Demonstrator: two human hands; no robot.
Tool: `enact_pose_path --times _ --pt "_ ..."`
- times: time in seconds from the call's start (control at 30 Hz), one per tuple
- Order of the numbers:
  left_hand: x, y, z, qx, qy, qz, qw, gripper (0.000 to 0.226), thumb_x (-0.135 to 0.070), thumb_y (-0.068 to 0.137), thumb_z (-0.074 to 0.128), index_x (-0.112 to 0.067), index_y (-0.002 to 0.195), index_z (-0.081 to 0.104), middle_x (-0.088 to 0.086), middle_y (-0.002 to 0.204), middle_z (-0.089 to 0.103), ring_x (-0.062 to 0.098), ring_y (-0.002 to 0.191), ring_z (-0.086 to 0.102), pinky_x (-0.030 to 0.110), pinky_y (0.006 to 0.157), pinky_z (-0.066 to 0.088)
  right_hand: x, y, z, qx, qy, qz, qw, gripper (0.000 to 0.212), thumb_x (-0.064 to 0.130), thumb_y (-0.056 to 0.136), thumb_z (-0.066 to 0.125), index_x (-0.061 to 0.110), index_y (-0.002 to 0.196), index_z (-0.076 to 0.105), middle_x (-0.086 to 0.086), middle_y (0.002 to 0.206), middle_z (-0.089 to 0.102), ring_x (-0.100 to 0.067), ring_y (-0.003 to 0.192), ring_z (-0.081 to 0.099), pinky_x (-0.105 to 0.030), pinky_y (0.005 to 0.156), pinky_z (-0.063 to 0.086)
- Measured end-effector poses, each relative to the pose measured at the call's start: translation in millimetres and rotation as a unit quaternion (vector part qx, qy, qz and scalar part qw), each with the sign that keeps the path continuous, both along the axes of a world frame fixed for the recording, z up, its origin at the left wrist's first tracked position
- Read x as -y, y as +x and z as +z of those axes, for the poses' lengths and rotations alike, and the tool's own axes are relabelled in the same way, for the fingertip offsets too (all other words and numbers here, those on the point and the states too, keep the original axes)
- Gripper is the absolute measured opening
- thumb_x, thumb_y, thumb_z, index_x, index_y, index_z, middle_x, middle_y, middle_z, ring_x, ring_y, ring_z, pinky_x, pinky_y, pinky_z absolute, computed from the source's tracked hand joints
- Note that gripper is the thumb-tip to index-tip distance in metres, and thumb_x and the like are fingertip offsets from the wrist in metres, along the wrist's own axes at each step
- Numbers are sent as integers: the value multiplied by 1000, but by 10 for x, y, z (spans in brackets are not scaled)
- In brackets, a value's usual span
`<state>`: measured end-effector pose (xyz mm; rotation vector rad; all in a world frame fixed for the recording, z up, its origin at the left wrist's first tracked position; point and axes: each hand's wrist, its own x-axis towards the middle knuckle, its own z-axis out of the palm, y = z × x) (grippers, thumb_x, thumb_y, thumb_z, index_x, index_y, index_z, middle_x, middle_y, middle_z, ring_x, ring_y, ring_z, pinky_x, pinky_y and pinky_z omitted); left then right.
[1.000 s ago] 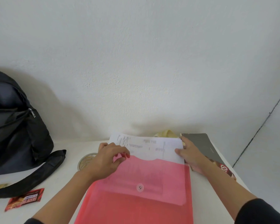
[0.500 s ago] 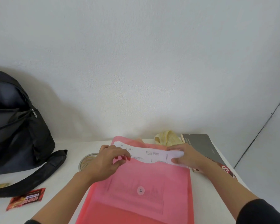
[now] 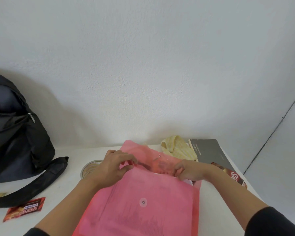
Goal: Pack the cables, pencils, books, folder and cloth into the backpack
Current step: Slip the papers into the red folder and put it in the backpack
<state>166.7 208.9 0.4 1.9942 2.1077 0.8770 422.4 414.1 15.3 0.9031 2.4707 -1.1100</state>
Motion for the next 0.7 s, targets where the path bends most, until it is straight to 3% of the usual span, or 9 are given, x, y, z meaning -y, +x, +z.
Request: enact_pose_path --times 0.07,0.2,0.27,0.4,0.5,0.57,0.63,0.7 --pt "5 13 7 0 2 2 1000 23 -23 96 69 -45 101 64 -22 95 69 5 89 54 16 99 23 -27 32 -32 -25 -6 -29 999 27 -1 82 55 8 100 73 -6 85 70 -15 72 58 -28 62 48" --pt "15 5 19 1 -2 9 1000 20 -22 96 69 -42 98 67 -24 96 69 6 90 56 17 100 24 15 -3 -51 -78 69 -72 992 41 -9 79 43 18 89 73 11 73 66 -1 68 59 -14 59 43" --pt "14 -20 4 4 0 17 1000 21 -22 95 70 -42 98 65 -25 96 68 6 89 57 19 99 26 1 -14 -63 -97 72 -99 988 42 -10 79 44 20 87 73 11 70 65 -3 68 58 -16 60 42" --pt "22 -37 -44 6 -7 12 1000 23 -22 93 71 -44 98 63 -24 96 69 5 88 57 22 98 28 27 63 -37 -30 -78 -39 996 27 -3 84 60 17 71 74 -3 65 51 -14 60 48 -28 61 49" --pt "19 -15 -52 9 -12 10 1000 22 -23 93 70 -44 95 65 -24 95 68 5 88 57 26 98 30 44 77 -8 -13 -127 -19 992 44 19 97 64 23 54 61 2 62 43 -14 60 43 -30 64 52" --pt "8 -22 -42 11 -9 13 1000 23 -21 93 70 -43 95 65 -25 96 68 6 89 56 29 98 32 42 50 -25 -45 -97 -28 994 38 17 95 64 22 58 62 5 58 44 -11 57 41 -27 59 47" --pt "-3 -31 -37 15 -8 12 1000 25 -21 93 71 -45 94 64 -26 97 67 6 90 56 32 97 34 44 39 -32 -43 -59 -33 997 20 9 89 64 20 83 79 8 62 57 -12 61 47 -26 55 47" --pt "-10 -33 -18 17 -13 9 1000 29 -21 93 72 -48 90 62 -27 97 67 6 89 57 34 97 36 43 43 -28 -7 -57 -29 998 34 -2 83 59 20 96 81 5 62 56 -17 63 47 -29 57 50"
